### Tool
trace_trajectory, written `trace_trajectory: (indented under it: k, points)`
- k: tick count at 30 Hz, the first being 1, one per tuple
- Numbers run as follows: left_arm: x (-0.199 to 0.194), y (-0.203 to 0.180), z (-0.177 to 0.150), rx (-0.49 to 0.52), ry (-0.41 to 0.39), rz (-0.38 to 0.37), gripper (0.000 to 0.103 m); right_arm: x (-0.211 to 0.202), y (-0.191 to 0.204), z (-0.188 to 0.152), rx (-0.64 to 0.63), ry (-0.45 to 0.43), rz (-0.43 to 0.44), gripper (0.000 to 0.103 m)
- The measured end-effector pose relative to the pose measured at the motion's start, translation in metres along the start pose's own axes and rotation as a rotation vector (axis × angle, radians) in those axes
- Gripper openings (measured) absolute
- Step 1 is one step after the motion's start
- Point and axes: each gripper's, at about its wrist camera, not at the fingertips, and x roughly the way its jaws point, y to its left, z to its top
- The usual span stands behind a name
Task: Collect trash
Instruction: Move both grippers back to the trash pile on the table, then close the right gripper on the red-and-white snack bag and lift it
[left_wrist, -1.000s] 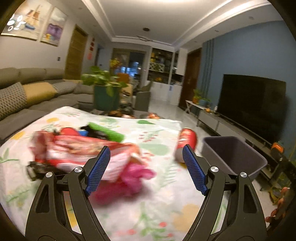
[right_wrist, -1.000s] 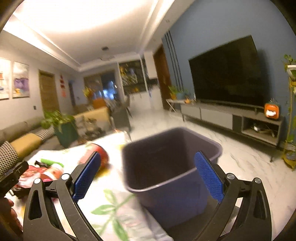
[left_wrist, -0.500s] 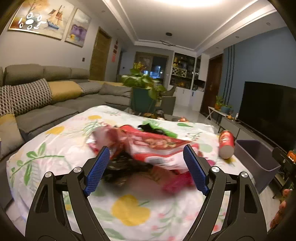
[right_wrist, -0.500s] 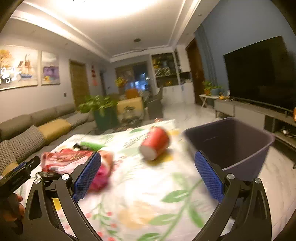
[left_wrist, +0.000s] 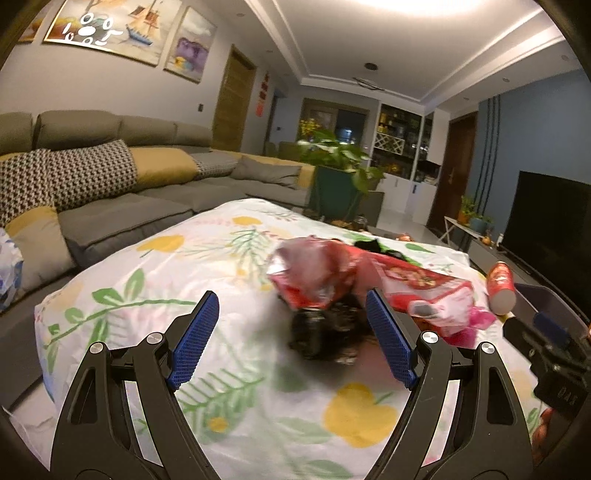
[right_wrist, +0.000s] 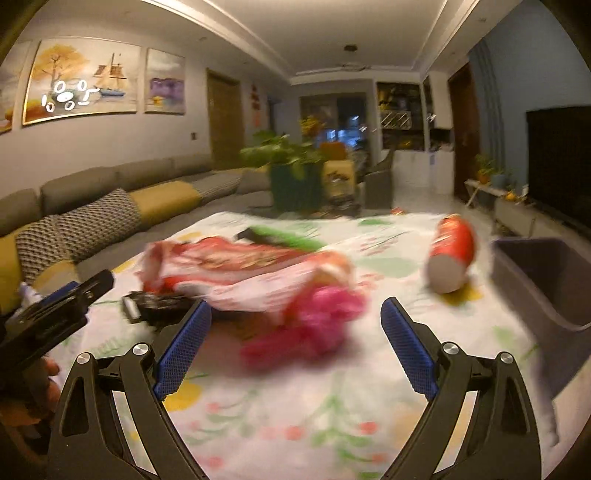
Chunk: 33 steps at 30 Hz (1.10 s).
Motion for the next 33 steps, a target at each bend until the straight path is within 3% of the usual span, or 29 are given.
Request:
trace_trajectory:
  k: [6, 12, 16, 20, 25, 33]
  points:
    - [0.004, 0.018, 0.002, -0.018, -0.009, 0.023, 0.08, 0.026, 0.01, -0.004, 0.147, 0.087, 0.132, 0.067]
    - [0.009, 0.027, 0.0, -0.024, -0.006, 0.027, 0.08, 0.041, 0.006, -0.001, 0.304, 0.13, 0.215, 0.056]
    - [0.01, 0.032, -0.002, -0.03, -0.007, 0.025, 0.08, 0.046, 0.004, -0.004, 0.37, 0.152, 0.254, 0.054]
    - [0.009, 0.032, -0.003, -0.016, -0.012, 0.025, 0.08, 0.038, 0.012, 0.001, 0.328, 0.136, 0.236, 0.054]
    - [0.009, 0.032, -0.004, -0.018, -0.008, 0.017, 0.08, 0.045, 0.006, 0.004, 0.384, 0.165, 0.242, 0.054]
    - [0.009, 0.035, -0.005, -0.023, -0.013, 0.028, 0.08, 0.011, 0.032, -0.001, 0.045, 0.06, 0.022, 0.054]
